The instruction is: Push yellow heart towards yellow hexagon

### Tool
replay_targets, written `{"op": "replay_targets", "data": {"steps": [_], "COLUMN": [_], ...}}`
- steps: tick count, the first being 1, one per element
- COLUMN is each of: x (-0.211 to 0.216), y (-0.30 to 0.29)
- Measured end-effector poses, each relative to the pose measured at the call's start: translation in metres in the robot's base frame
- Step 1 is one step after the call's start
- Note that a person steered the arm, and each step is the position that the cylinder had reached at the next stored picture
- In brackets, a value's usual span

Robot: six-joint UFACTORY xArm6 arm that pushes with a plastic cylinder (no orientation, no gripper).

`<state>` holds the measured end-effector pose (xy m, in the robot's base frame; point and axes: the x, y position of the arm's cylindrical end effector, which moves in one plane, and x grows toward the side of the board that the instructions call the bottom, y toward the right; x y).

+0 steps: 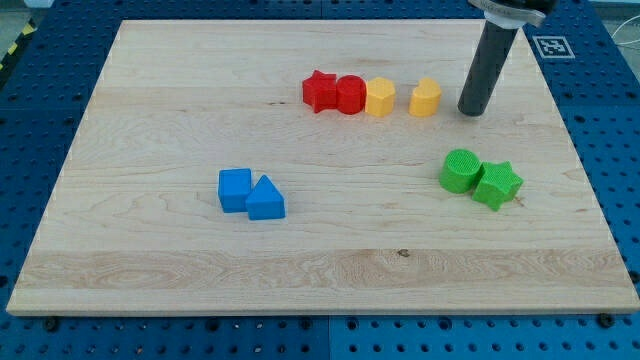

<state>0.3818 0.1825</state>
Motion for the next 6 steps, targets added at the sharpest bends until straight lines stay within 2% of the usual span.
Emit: {"op": "replay_targets", "data": {"steps": [2,6], "x": [-0.024,-0.026], "y": [-0.005,-0.031]}}
